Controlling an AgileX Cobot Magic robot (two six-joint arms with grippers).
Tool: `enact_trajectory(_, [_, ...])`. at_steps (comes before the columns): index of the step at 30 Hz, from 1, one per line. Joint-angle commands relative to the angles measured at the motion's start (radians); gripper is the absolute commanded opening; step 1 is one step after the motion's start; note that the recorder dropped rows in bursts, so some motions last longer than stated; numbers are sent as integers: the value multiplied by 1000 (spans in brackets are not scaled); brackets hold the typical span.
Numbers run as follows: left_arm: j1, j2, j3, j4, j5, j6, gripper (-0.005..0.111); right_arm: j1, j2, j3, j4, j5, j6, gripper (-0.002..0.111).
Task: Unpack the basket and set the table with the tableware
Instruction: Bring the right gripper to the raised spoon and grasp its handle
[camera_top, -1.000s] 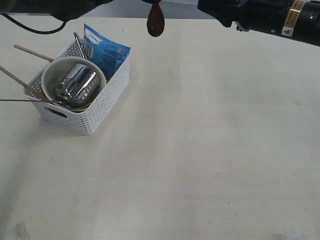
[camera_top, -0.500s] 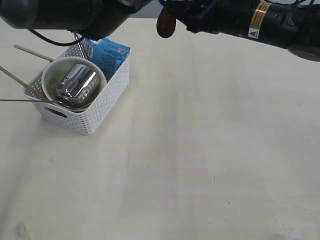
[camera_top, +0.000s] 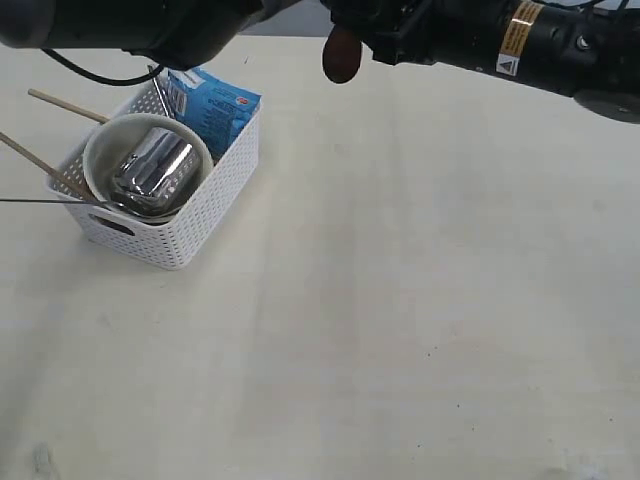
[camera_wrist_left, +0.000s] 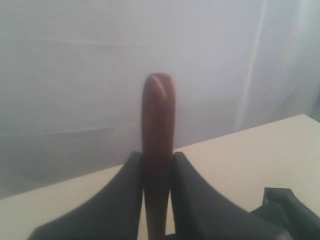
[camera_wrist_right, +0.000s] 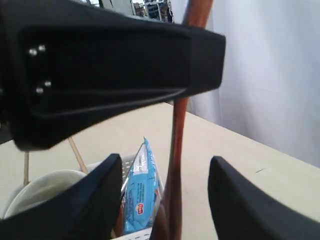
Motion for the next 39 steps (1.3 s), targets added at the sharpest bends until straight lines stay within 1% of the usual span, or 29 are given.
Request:
enact_trajectory(1, [-7, -35, 6, 1, 6, -15, 0, 1, 8, -7, 14, -26, -31, 51])
enact_trajectory(6, [-7, -43, 6, 3, 38, -27, 0, 1, 18, -7, 56, -28, -45, 51])
enact_trajectory(10, [-7, -43, 6, 5, 52, -43, 0, 1, 18, -7, 60, -34, -47, 51])
enact_trajectory(19, [-7, -43, 6, 7, 106, -26, 0, 1, 18, -7, 60, -51, -74, 50])
enact_trajectory(21, [-7, -43, 6, 7, 111, -23, 0, 1, 18, -7, 60, -53, -74, 47])
enact_trajectory(24, [-7, -43, 6, 7, 124, -14, 0, 1, 18, -7, 53, -69, -86, 33])
enact_trajectory(27, [-7, -43, 6, 7, 126, -12, 0, 1, 18, -7, 53, -90, -86, 22])
enact_trajectory(30, [-7, -43, 6, 7, 124, -12, 0, 1, 18, -7, 47, -111, -86, 15])
enact_trajectory(31, [-7, -43, 6, 7, 124, -12, 0, 1, 18, -7, 43, -113, -85, 13])
enact_trajectory(39, [-7, -43, 6, 7, 124, -4, 0, 1, 18, -7, 28, -115, -88, 13])
